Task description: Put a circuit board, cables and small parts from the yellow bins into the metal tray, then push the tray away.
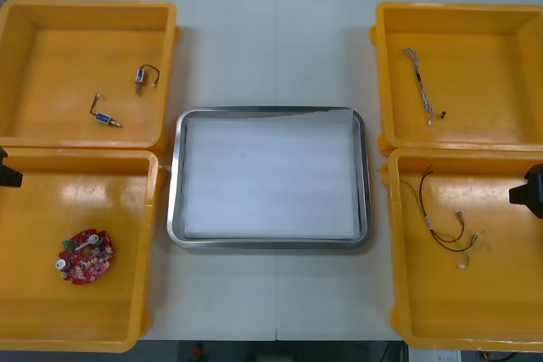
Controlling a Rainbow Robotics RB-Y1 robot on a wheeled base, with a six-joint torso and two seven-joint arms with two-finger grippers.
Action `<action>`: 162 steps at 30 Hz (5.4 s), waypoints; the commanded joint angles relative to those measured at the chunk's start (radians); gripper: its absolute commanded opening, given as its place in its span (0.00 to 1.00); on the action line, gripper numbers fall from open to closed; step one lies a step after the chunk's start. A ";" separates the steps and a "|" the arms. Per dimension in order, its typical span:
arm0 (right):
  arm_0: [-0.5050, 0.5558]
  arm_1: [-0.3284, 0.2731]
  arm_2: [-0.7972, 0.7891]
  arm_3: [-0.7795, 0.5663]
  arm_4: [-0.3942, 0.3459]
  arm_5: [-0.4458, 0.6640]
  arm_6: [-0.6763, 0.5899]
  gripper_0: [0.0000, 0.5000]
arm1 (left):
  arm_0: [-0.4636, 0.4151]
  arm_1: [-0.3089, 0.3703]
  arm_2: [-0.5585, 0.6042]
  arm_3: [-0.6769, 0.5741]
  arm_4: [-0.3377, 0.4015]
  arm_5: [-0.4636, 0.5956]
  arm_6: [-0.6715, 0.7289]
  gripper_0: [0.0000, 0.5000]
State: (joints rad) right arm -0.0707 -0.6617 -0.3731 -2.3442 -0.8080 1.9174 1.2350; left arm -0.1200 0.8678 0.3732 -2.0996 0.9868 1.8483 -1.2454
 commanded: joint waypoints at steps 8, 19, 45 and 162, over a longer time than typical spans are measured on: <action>-0.017 -0.035 0.011 -0.009 -0.008 0.002 0.008 1.00 | 0.016 0.043 0.023 -0.026 0.007 -0.009 -0.092 1.00; -0.017 -0.035 0.011 -0.009 -0.008 0.002 0.008 1.00 | 0.016 0.043 0.023 -0.026 0.007 -0.009 -0.092 1.00; -0.017 -0.035 0.011 -0.009 -0.008 0.002 0.008 1.00 | 0.016 0.043 0.023 -0.026 0.007 -0.009 -0.092 1.00; 0.040 -0.035 0.572 0.284 0.303 -0.508 0.267 1.00 | 0.416 0.017 -0.246 -0.069 -0.126 -0.503 -0.131 1.00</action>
State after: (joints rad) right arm -0.0541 -0.6680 0.1778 -2.0568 -0.5084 1.4197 1.5038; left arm 0.2549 0.8673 0.1488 -2.1405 0.8744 1.3659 -1.3004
